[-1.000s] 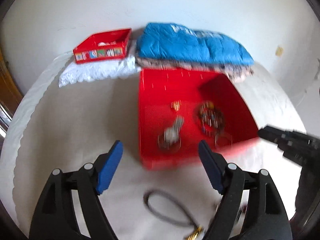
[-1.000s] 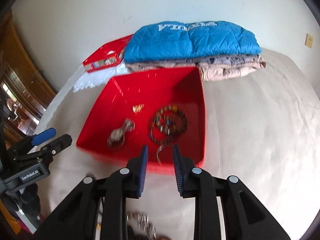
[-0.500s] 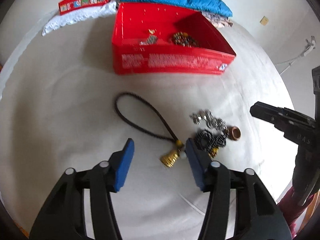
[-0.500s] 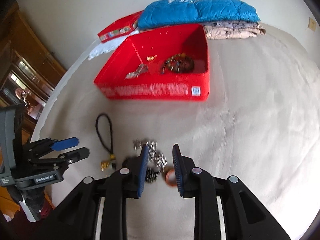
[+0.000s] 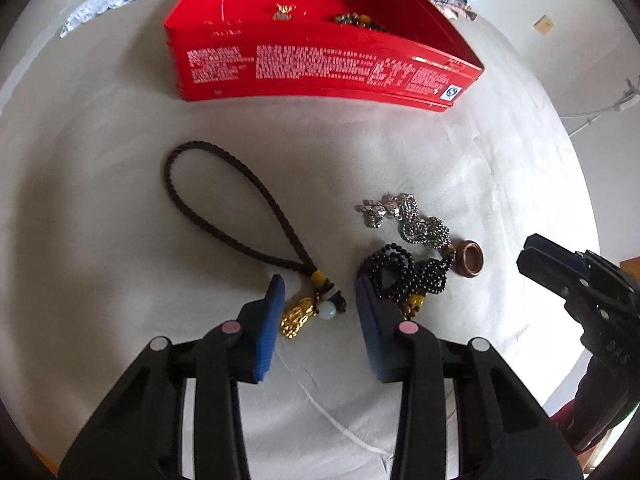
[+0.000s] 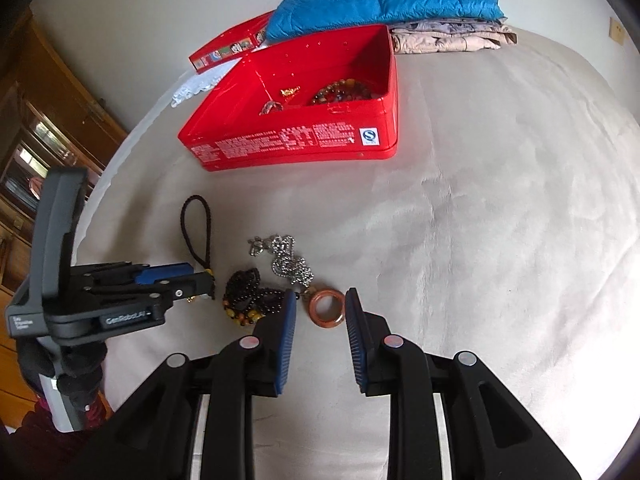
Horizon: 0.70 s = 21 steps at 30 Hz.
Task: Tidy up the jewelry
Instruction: 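Move the left tool to the black braided cord and close it beside the gold charm, then grasp the brown wooden ring with the right tool while the left tool holds the cord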
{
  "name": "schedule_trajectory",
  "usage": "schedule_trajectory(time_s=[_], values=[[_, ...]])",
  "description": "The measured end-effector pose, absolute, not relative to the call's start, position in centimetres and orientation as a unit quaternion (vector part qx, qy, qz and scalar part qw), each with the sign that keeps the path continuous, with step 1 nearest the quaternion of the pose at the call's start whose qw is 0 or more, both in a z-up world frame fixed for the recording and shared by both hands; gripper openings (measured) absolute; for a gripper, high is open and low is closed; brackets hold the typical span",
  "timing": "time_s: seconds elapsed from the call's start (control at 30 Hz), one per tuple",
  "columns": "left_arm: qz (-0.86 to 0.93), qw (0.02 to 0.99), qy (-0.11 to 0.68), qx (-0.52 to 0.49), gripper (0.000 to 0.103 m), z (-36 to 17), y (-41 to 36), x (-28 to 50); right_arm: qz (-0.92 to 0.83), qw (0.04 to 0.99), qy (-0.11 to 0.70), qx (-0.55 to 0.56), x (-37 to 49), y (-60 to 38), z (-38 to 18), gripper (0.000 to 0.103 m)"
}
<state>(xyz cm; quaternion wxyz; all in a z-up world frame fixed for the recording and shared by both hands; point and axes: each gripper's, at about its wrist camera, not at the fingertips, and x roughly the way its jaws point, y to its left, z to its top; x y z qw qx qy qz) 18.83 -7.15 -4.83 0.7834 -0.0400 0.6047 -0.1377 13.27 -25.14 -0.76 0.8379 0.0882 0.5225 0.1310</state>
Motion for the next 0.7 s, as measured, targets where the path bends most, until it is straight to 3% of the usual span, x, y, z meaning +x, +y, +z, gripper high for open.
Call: schedule_trajectory(time_s=[0.3,0.7], values=[[-0.135,0.775,0.616,-0.046,0.013,-6.0,-7.3,19.4,0.141,0.828,0.536,0.085,13.9,-24.9,-2.3,0.025],[-0.137,0.780,0.608,-0.045,0.012,-5.9,-4.8,19.0,0.143,0.811,0.561,0.085,14.6,-24.4,-4.1,0.025]])
